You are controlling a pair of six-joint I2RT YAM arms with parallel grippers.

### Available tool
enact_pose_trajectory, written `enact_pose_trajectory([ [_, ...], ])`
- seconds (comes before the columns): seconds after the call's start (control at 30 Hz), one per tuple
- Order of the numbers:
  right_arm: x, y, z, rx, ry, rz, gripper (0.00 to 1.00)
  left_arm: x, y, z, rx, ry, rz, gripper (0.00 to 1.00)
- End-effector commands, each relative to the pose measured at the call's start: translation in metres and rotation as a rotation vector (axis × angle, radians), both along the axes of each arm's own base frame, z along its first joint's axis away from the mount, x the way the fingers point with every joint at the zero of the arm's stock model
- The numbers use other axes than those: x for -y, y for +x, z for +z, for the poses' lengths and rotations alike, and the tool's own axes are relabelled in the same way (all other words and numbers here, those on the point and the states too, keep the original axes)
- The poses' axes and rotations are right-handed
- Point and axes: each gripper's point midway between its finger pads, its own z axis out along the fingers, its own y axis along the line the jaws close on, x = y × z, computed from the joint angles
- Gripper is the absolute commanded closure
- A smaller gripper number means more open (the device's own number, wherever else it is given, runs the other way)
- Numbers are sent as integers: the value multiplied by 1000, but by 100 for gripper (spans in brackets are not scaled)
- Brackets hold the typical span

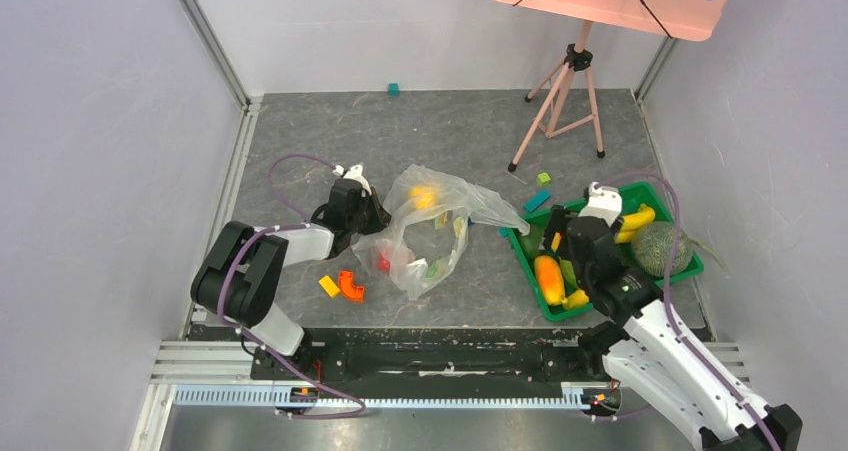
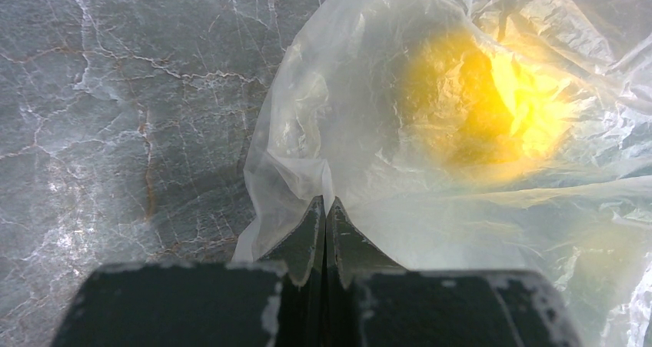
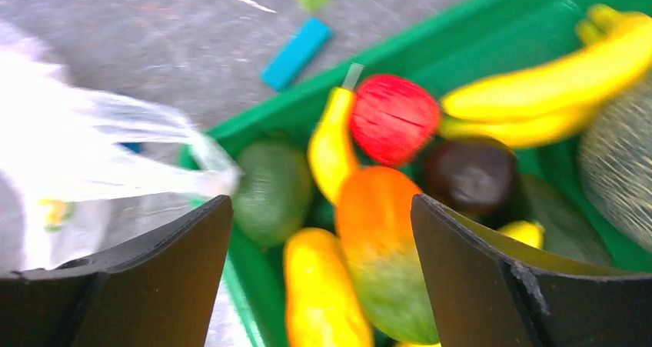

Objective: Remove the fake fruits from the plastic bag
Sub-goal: Place the fake fruit in the bin, then adjust the fake fruit in the plastic bag.

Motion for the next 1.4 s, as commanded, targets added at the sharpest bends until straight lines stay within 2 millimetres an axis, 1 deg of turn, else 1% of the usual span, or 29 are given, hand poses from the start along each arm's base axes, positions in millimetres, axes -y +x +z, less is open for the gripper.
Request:
enact_pose_trajectory([
  [0.0, -71, 24, 52, 151, 81, 307, 13, 6, 11, 13, 49, -23, -12, 98],
  [0.1, -132, 13, 67, 194, 83, 515, 15, 6, 11, 13, 48, -23, -11, 98],
  [0.17, -170, 4, 69, 201, 107, 637, 18, 7, 11, 13, 46, -25, -14, 98],
  [0.2, -185, 2, 68, 202, 130, 685, 22, 7, 11, 13, 45, -26, -14, 98],
  [0.27, -215, 1, 71, 215, 204, 755, 36, 8, 11, 13, 45, -29, -17, 98],
  [0.33, -232, 8, 66, 210, 228, 775, 43, 9, 11, 14, 45, -36, -16, 98],
  [0.4, -241, 20, 54, 181, 199, 754, 44, 9, 11, 13, 42, -39, -20, 98],
  [0.43, -246, 25, 52, 175, 184, 755, 44, 10, 10, 13, 42, -42, -21, 98],
  [0.47, -255, 28, 47, 164, 174, 779, 44, 11, 10, 13, 42, -44, -24, 98],
  [0.5, -264, 30, 41, 152, 167, 806, 44, 11, 10, 13, 41, -47, -24, 98],
  [0.57, -284, 29, 36, 145, 175, 892, 44, 12, 10, 14, 43, -53, -28, 98],
  [0.6, -291, 30, 30, 135, 169, 917, 44, 13, 10, 14, 42, -55, -30, 98],
  [0.63, -296, 32, 26, 129, 162, 934, 44, 13, 10, 14, 44, -55, -30, 98],
  [0.73, -309, 34, 7, 103, 101, 1012, 44, 13, 10, 14, 43, -57, -34, 98],
  [0.8, -316, 35, -7, 89, 39, 1078, 39, 14, 9, 14, 42, -59, -39, 98],
  [0.83, -320, 32, -16, 73, 18, 1124, 31, 14, 9, 14, 43, -61, -39, 98],
  [0.87, -322, 32, -23, 64, -14, 1153, 26, 15, 9, 14, 42, -62, -43, 98],
  [0.93, -320, 35, -37, 43, -81, 1178, 21, 15, 9, 14, 42, -65, -44, 98],
  [1.03, -318, 38, -54, 18, -151, 1201, 19, 16, 9, 15, 43, -67, -49, 98],
  [1.2, -316, 40, -64, 21, -202, 1222, 19, 21, 9, 15, 42, -84, -71, 98],
  [1.37, -303, 56, -63, 60, -272, 1126, 21, 23, 9, 16, 45, -91, -78, 98],
])
